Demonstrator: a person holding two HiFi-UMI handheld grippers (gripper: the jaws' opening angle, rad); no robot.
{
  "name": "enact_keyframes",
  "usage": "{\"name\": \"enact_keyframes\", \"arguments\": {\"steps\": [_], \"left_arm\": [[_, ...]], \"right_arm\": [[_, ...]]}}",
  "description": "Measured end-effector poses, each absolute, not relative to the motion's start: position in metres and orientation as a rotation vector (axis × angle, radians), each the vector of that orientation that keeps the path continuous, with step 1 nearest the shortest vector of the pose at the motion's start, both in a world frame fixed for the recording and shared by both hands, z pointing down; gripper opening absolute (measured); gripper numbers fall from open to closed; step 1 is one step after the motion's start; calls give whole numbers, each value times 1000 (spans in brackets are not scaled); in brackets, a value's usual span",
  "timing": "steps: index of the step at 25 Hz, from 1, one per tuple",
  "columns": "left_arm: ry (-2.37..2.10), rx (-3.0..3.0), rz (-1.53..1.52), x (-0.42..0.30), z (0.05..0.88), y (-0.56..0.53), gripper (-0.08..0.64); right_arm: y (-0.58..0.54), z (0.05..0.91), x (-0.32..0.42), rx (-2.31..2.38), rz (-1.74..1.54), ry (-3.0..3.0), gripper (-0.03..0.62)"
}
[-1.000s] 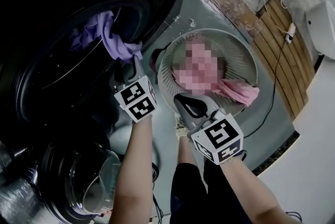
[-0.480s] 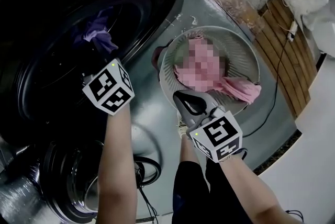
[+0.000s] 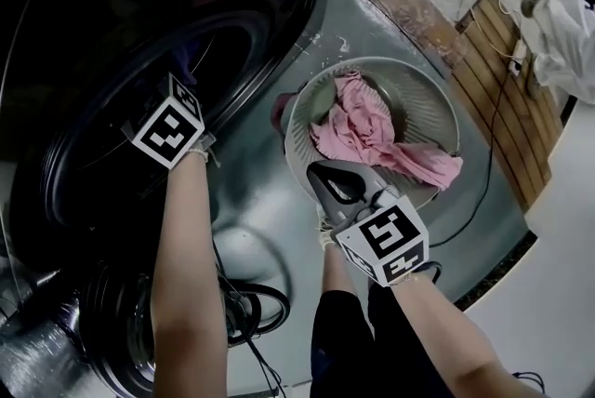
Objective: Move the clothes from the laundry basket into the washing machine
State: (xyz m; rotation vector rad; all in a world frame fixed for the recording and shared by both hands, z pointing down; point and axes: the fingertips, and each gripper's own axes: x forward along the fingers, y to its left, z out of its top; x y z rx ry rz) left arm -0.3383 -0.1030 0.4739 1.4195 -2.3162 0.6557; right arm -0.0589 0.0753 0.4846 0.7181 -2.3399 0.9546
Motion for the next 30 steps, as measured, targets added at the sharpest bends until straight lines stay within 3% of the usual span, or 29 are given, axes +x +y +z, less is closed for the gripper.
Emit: {"name": "enact_keyframes", "arguments": {"steps": [12,22,30], "left_arm": [[-2083,1676,563,-220,453,-22,327],[-1801,1773,561,-120,469,45,325],[-1686,1861,558,-78,473,61,325]], "right_arm": [[85,492,-8,728,920,-2260,26],[100,594,88,622,672,-1849,175],[123,639,147,450,518,-1560,229]]}}
